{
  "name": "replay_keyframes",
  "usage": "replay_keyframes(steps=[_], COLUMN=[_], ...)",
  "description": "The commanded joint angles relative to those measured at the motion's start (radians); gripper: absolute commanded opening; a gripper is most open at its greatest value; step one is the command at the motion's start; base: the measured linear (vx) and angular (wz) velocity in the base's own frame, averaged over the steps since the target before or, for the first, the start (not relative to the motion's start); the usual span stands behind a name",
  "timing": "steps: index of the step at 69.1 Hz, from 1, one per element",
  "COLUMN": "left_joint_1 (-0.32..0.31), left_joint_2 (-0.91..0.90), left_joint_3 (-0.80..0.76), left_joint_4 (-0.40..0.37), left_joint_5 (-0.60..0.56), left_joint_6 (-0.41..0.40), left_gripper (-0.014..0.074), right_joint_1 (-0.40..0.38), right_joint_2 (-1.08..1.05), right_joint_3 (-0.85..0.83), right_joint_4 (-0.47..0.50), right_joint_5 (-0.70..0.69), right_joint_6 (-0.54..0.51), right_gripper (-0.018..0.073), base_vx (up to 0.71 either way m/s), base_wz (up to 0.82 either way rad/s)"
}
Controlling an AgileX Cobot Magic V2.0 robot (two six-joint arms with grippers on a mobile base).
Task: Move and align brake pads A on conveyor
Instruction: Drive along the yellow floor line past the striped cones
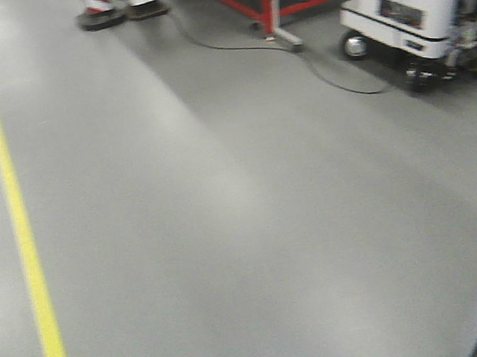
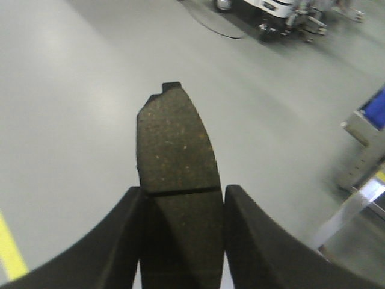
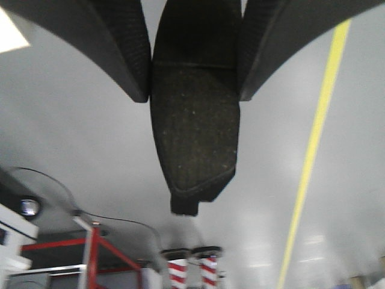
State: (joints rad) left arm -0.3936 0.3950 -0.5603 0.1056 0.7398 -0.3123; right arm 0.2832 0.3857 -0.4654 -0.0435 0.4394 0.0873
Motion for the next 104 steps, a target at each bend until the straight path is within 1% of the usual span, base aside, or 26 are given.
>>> replay_keyframes(steps=[1, 31, 50, 77, 104], left_joint_1=[-0.004, -0.004, -0.004, -0.004, -0.004], left_joint_2=[0.006, 0.006, 0.006, 0.006, 0.006], left_joint_3=[-0.028, -0.028, -0.028, -0.028, -0.028], left_joint_4=[0.005, 0.005, 0.004, 0.004, 0.004], left_joint_5=[-0.087, -0.087, -0.087, -0.087, -0.086], left_joint_6=[-0.006, -0.006, -0.006, -0.006, -0.006], left_gripper=[-0.0006, -0.0006, -0.0006, -0.0006, -0.0006], right_joint_1=[-0.003, -0.003, -0.003, -0.003, -0.003], right_joint_2=[0.005, 0.005, 0.005, 0.005, 0.005], right_joint_3=[-0.028, -0.028, -0.028, -0.028, -0.028], right_joint_4=[-0.007, -0.007, -0.007, -0.007, -0.007], right_joint_5=[-0.107, -0.107, -0.107, -0.107, -0.107], right_joint_6=[-0.008, -0.008, -0.008, -0.008, -0.008], right_gripper=[-0.0004, -0.0004, -0.0004, -0.0004, -0.0004], base_vx=[-0.16, -0.1, 0.0, 0.16, 0.41], base_wz=[0.77, 0.77, 0.52, 0.27, -0.06])
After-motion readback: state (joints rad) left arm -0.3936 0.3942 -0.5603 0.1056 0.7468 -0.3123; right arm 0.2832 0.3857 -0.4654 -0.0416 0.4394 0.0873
